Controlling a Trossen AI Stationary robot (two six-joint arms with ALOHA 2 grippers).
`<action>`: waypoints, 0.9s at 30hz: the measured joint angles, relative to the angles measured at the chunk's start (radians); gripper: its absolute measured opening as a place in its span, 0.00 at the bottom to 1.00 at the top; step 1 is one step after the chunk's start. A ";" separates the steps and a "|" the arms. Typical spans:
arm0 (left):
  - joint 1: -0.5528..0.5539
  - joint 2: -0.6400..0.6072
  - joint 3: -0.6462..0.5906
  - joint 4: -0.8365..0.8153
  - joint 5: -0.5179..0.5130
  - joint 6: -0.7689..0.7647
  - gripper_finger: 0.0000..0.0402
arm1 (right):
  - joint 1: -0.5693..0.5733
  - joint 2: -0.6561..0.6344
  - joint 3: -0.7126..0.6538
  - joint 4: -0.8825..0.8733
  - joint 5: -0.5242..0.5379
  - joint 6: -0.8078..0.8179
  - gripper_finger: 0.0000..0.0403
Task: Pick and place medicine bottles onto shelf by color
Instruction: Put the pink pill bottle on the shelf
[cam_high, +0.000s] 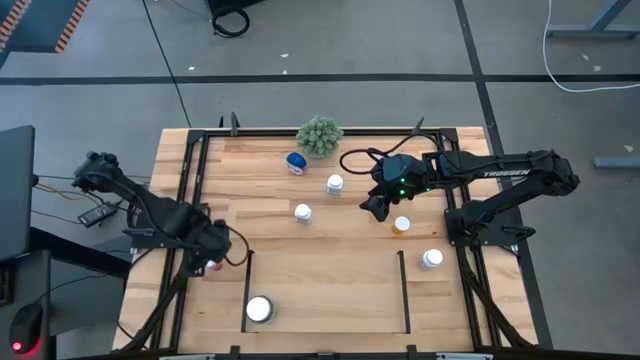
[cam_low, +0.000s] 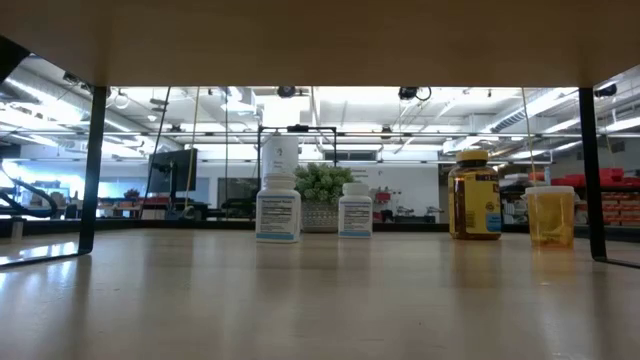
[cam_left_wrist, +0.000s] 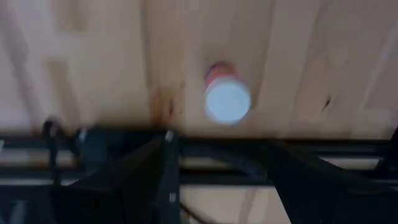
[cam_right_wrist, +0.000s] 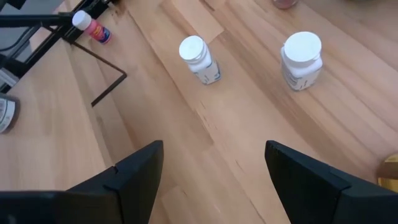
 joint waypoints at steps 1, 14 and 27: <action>-0.013 -0.003 -0.015 0.033 0.000 0.007 0.71 | 0.000 0.000 0.000 0.000 0.000 0.005 0.72; -0.111 -0.050 -0.168 0.198 -0.031 0.073 0.71 | 0.000 0.000 0.000 0.000 0.000 0.080 0.72; -0.148 -0.102 -0.284 0.281 -0.040 0.055 0.71 | 0.000 0.000 0.000 0.000 0.003 0.131 0.72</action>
